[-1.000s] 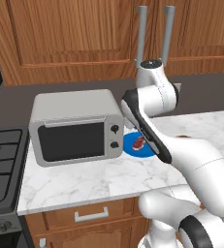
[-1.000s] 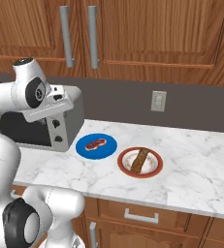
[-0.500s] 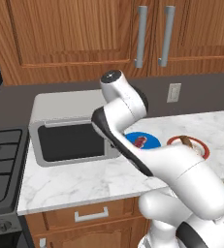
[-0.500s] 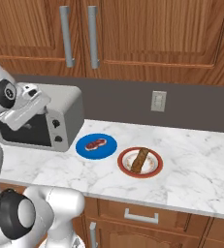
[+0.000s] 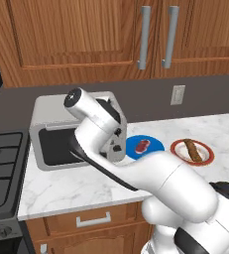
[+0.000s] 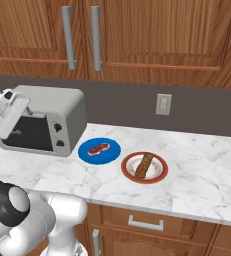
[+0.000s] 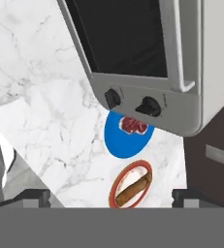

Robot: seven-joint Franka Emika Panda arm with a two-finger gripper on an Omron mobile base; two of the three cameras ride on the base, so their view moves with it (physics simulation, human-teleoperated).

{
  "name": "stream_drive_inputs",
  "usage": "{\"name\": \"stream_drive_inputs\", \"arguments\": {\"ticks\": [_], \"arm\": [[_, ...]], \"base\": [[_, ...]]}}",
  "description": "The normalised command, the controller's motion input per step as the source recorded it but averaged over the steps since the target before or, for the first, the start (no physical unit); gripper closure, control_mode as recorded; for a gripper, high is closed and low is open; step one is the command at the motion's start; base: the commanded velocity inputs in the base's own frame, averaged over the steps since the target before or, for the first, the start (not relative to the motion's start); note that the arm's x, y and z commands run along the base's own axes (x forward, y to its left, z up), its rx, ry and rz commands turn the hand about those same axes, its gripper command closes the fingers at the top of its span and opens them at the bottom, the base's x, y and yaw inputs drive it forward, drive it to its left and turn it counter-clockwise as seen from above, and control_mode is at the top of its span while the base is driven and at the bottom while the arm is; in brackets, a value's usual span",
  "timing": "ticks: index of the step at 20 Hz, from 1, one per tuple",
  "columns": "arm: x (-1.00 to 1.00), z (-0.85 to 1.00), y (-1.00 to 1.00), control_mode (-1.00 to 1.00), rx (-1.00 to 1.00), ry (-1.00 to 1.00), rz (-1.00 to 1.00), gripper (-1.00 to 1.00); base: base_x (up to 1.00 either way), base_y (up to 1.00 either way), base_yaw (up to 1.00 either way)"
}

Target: Open the toaster oven door. Place the baguette on the top rack in the toaster oven and place the steak on the bottom rack.

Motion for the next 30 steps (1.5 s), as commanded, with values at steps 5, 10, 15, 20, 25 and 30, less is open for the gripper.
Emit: {"name": "stream_drive_inputs", "arguments": {"ticks": [5, 10, 15, 20, 25, 30], "arm": [[0.15, -0.12, 0.23, -1.0, -0.12, 0.02, 0.01, -1.0], [0.23, -0.1, 0.28, -1.0, -0.06, 0.1, 0.0, -1.0], [0.22, -0.1, 0.28, -1.0, -0.01, 0.07, 0.0, -1.0], [0.18, -0.09, 0.13, -1.0, 0.0, 0.02, 0.0, -1.0], [0.15, -0.08, 0.0, -1.0, 0.0, 0.0, 0.03, -1.0], [0.16, -0.13, 0.0, -1.0, 0.0, 0.0, 0.04, -1.0]], "base": [[0.0, 0.0, 0.0], [0.0, 0.0, 0.0], [0.0, 0.0, 0.0], [0.0, 0.0, 0.0], [0.0, 0.0, 0.0], [0.0, 0.0, 0.0]]}}
